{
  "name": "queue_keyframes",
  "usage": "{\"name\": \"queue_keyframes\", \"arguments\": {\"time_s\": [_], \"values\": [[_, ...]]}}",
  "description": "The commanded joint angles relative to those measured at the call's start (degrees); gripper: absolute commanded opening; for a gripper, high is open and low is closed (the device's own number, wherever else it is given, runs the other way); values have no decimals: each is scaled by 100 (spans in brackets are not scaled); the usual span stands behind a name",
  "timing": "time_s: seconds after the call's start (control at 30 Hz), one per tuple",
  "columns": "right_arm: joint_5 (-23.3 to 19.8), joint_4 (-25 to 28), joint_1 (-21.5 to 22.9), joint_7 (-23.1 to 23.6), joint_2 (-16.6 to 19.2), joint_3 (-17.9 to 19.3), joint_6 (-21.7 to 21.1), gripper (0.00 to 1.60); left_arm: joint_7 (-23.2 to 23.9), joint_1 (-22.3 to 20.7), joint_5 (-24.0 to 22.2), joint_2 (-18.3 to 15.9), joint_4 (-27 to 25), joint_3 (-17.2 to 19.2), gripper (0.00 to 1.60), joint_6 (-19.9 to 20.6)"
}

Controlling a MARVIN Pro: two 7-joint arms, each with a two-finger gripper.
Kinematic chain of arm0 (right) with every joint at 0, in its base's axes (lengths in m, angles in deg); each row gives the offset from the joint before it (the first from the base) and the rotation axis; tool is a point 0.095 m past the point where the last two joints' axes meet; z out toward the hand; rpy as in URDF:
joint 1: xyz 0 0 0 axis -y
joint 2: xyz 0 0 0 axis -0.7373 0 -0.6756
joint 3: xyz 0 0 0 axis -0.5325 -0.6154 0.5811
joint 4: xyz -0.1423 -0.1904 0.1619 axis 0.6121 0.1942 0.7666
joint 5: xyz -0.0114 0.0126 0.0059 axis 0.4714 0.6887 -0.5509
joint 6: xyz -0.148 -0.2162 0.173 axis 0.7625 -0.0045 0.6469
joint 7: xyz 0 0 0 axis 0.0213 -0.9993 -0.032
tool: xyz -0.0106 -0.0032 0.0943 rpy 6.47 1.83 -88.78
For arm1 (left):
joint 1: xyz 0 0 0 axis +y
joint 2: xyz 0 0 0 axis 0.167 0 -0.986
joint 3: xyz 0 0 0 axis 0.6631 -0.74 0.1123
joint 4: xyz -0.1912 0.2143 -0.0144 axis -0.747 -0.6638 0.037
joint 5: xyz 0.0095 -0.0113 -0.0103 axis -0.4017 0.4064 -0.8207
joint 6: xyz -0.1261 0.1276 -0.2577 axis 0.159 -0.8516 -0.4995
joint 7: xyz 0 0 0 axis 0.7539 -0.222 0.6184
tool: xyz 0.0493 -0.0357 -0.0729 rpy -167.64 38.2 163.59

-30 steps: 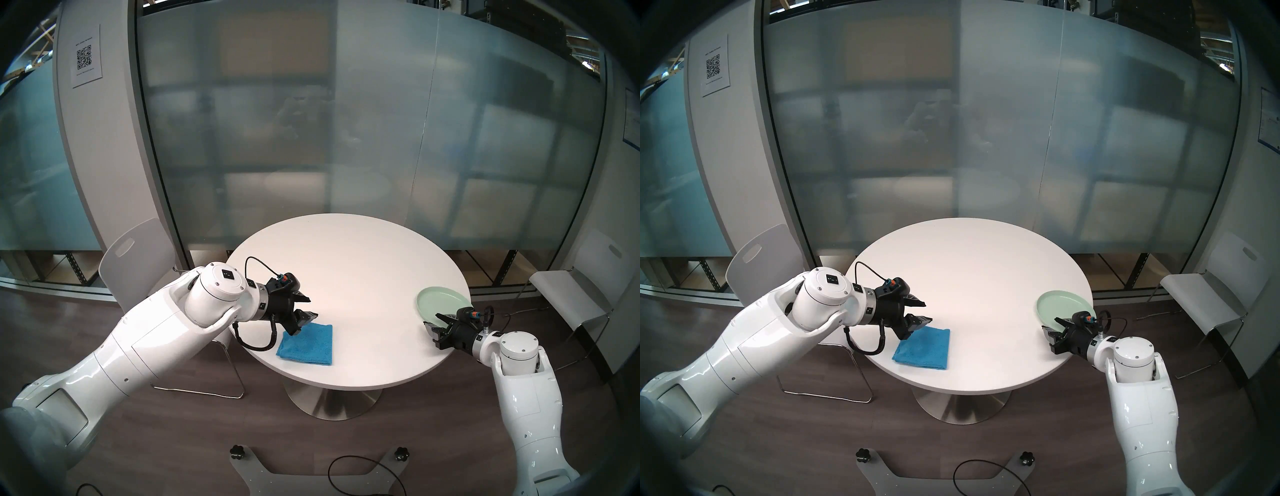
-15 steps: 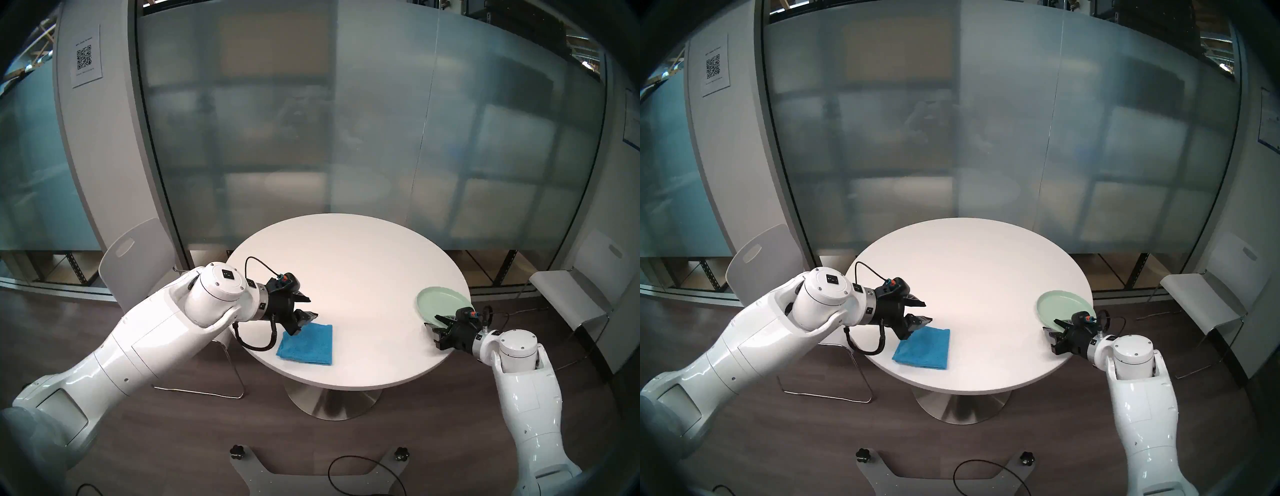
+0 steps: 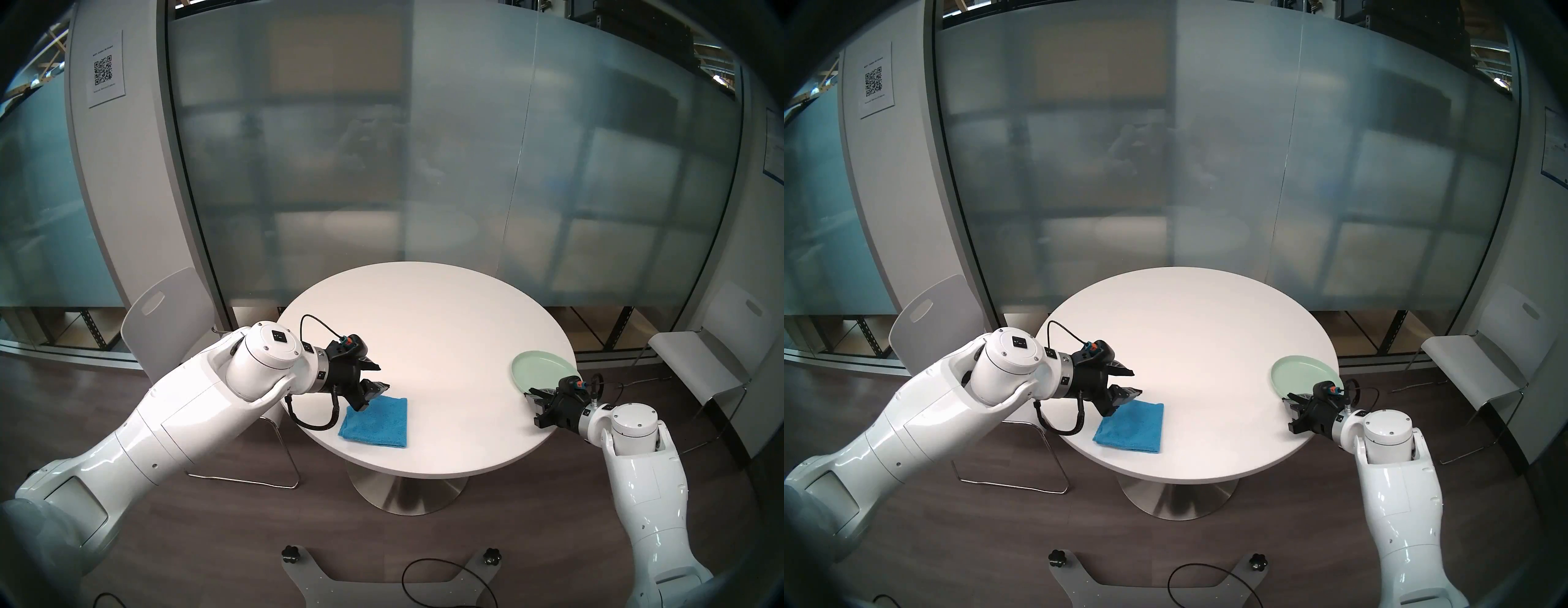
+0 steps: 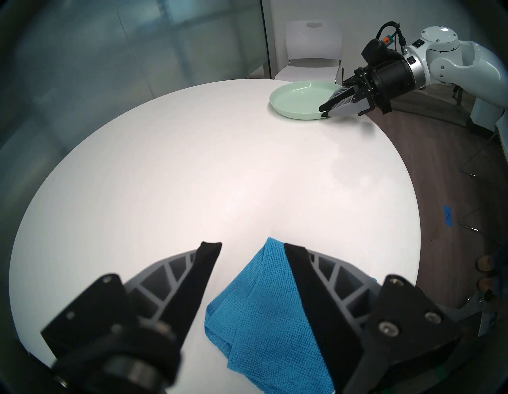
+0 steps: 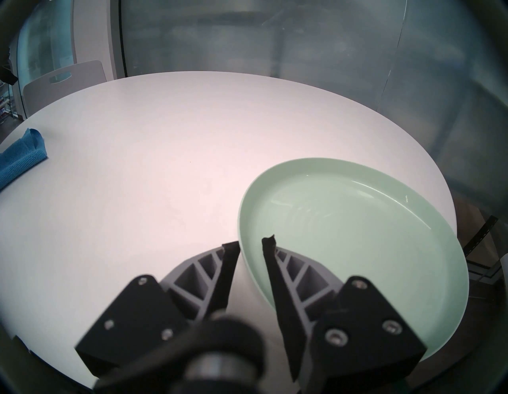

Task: Fold the napkin in half twice and place it beside the plate

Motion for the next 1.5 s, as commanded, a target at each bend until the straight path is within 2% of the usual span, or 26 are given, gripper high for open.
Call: {"name": "queue_keyframes", "arguments": {"time_s": [0.0, 0.4, 0.6, 0.87, 0.93, 0.97, 1.0, 1.03, 1.1, 1.23, 1.47], "values": [[-58, 132, 75, 32, -41, -8, 23, 69, 13, -85, 2, -6, -78, 49, 112, -20], [-210, 871, -362, 266, -273, -23, -262, 69, 11, -86, 1, -6, -77, 48, 112, -20], [-175, 943, -426, 259, -325, -20, -328, 67, 11, -87, 0, -7, -78, 47, 112, -20], [-176, 861, -277, 200, -316, 81, -232, 80, 9, -87, -1, -6, -77, 47, 112, -21], [-176, 889, -249, 194, -316, 97, -260, 94, 9, -87, -1, -6, -77, 47, 112, -21], [-175, 895, -238, 177, -323, 108, -263, 111, 9, -87, -1, -6, -77, 46, 112, -21], [-172, 878, -218, 166, -321, 116, -257, 120, 9, -87, -1, -6, -77, 46, 112, -21], [-174, 862, -204, 161, -320, 123, -256, 146, 9, -87, -1, -6, -77, 46, 112, -21], [-168, 802, -160, 133, -317, 136, -247, 160, 9, -87, -2, -7, -77, 46, 112, -21], [-134, 628, -61, 95, -282, 141, -232, 160, 9, -87, -2, -7, -78, 45, 112, -21], [-68, 213, 143, 52, -185, 98, -132, 147, 8, -88, -3, -8, -77, 45, 112, -21]]}}
